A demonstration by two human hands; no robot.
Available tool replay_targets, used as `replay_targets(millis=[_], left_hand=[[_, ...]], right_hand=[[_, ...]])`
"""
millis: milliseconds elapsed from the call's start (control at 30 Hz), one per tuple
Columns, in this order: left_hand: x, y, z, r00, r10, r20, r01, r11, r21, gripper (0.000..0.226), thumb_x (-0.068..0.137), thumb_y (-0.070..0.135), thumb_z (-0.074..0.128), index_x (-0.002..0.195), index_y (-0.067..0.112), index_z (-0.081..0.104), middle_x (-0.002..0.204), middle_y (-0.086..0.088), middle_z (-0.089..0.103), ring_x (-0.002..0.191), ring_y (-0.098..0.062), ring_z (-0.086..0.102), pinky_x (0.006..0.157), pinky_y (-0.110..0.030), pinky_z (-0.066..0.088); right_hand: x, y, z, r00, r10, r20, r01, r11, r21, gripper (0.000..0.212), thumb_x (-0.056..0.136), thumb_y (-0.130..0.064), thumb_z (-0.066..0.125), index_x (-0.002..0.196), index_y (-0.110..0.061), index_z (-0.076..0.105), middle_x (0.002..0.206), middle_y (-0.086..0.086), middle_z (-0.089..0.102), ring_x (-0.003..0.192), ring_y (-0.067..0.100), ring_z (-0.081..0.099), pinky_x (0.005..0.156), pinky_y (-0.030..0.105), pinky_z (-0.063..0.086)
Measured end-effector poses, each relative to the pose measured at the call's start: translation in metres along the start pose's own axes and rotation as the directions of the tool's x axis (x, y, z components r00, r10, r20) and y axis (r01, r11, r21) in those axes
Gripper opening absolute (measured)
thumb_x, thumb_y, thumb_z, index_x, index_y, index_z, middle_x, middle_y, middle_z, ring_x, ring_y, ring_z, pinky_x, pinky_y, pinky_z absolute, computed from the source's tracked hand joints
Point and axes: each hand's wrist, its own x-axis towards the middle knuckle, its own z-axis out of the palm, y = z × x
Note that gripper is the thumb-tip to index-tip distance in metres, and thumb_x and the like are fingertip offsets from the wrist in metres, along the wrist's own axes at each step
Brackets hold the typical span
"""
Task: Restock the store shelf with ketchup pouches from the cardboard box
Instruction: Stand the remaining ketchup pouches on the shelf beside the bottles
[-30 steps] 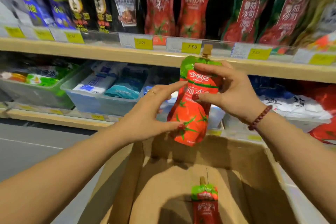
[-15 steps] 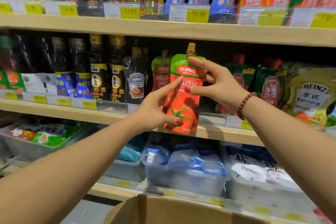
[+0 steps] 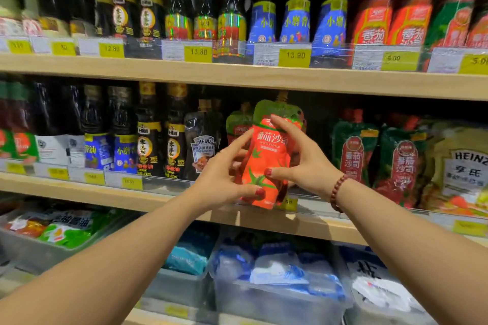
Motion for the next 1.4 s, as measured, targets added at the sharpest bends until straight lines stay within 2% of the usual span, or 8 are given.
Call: replay_targets(millis=[300, 600, 900, 1000, 1067, 1167, 1300, 1400], left_hand=[[-0.012, -0.045, -0.034, 0.975, -0.205, 0.082, 0.076, 0.66, 0.747, 0.054, 0.082, 0.049, 0.062, 0.132, 0.035, 0.047, 0.129, 0.004, 0.052, 0.121, -0.017, 0.045, 0.1, -0.038, 0.039], [-0.018, -0.069, -0.002, 0.964, -0.038, -0.262, 0.217, 0.68, 0.701, 0.028, 0.076, 0.043, 0.071, 0.101, 0.035, 0.06, 0.09, 0.014, 0.045, 0.096, -0.014, 0.043, 0.076, -0.029, 0.025], [-0.019, -0.078, 0.007, 0.939, 0.024, -0.342, 0.227, 0.706, 0.672, 0.026, 0.072, 0.039, 0.076, 0.092, 0.031, 0.06, 0.086, 0.014, 0.045, 0.087, -0.012, 0.038, 0.074, -0.026, 0.019], [-0.018, -0.079, 0.007, 0.94, 0.016, -0.34, 0.229, 0.709, 0.667, 0.026, 0.074, 0.038, 0.074, 0.093, 0.031, 0.058, 0.087, 0.014, 0.045, 0.086, -0.009, 0.034, 0.076, -0.026, 0.018], [-0.019, -0.078, 0.006, 0.941, 0.01, -0.339, 0.233, 0.706, 0.669, 0.026, 0.075, 0.038, 0.073, 0.092, 0.031, 0.056, 0.088, 0.015, 0.044, 0.086, -0.008, 0.033, 0.077, -0.024, 0.017], [-0.022, -0.08, 0.008, 0.936, 0.018, -0.351, 0.232, 0.718, 0.656, 0.025, 0.077, 0.038, 0.072, 0.093, 0.031, 0.054, 0.09, 0.016, 0.047, 0.09, -0.009, 0.038, 0.081, -0.023, 0.021], [-0.024, -0.08, 0.009, 0.927, 0.038, -0.374, 0.222, 0.747, 0.627, 0.025, 0.077, 0.039, 0.071, 0.094, 0.031, 0.055, 0.092, 0.016, 0.052, 0.091, -0.008, 0.039, 0.088, -0.026, 0.029], [-0.023, -0.079, 0.009, 0.926, 0.036, -0.375, 0.225, 0.745, 0.628, 0.026, 0.076, 0.04, 0.072, 0.096, 0.028, 0.058, 0.091, 0.017, 0.051, 0.092, -0.008, 0.04, 0.09, -0.028, 0.03]], right_hand=[[0.037, 0.022, -0.005, 0.979, -0.007, -0.204, -0.013, 0.995, -0.094, 0.091, 0.065, -0.001, 0.081, 0.139, -0.028, 0.036, 0.127, -0.004, 0.051, 0.115, 0.012, 0.055, 0.097, 0.037, 0.048], [0.048, 0.042, 0.019, 0.997, -0.043, -0.061, 0.022, 0.949, -0.316, 0.085, 0.074, -0.013, 0.077, 0.143, -0.025, 0.03, 0.127, -0.014, 0.043, 0.119, 0.0, 0.042, 0.094, 0.011, 0.038], [0.071, 0.047, 0.024, 0.992, -0.005, 0.125, 0.041, 0.957, -0.286, 0.087, 0.078, -0.013, 0.073, 0.141, -0.046, 0.023, 0.145, -0.009, 0.038, 0.128, 0.01, 0.043, 0.099, 0.029, 0.045], [0.076, 0.052, 0.023, 0.986, 0.093, 0.136, -0.05, 0.956, -0.29, 0.068, 0.081, -0.018, 0.071, 0.128, -0.049, 0.034, 0.118, -0.017, 0.055, 0.105, -0.001, 0.055, 0.081, 0.009, 0.048], [0.076, 0.057, 0.023, 0.983, 0.147, 0.115, -0.095, 0.923, -0.372, 0.058, 0.082, -0.026, 0.07, 0.131, -0.036, 0.04, 0.113, -0.011, 0.06, 0.102, 0.004, 0.059, 0.084, 0.019, 0.052], [0.073, 0.062, 0.027, 0.987, 0.138, 0.081, -0.094, 0.909, -0.405, 0.069, 0.083, -0.025, 0.069, 0.141, -0.024, 0.033, 0.119, -0.006, 0.057, 0.112, 0.016, 0.056, 0.089, 0.026, 0.051], [0.069, 0.06, 0.032, 0.997, 0.007, 0.074, 0.017, 0.945, -0.328, 0.086, 0.082, -0.016, 0.069, 0.141, -0.048, 0.016, 0.135, -0.013, 0.043, 0.119, 0.005, 0.047, 0.095, 0.023, 0.045], [0.07, 0.062, 0.039, 0.997, 0.007, 0.08, 0.019, 0.948, -0.318, 0.085, 0.081, -0.017, 0.071, 0.142, -0.045, 0.019, 0.138, -0.012, 0.041, 0.122, 0.006, 0.047, 0.097, 0.028, 0.046]])
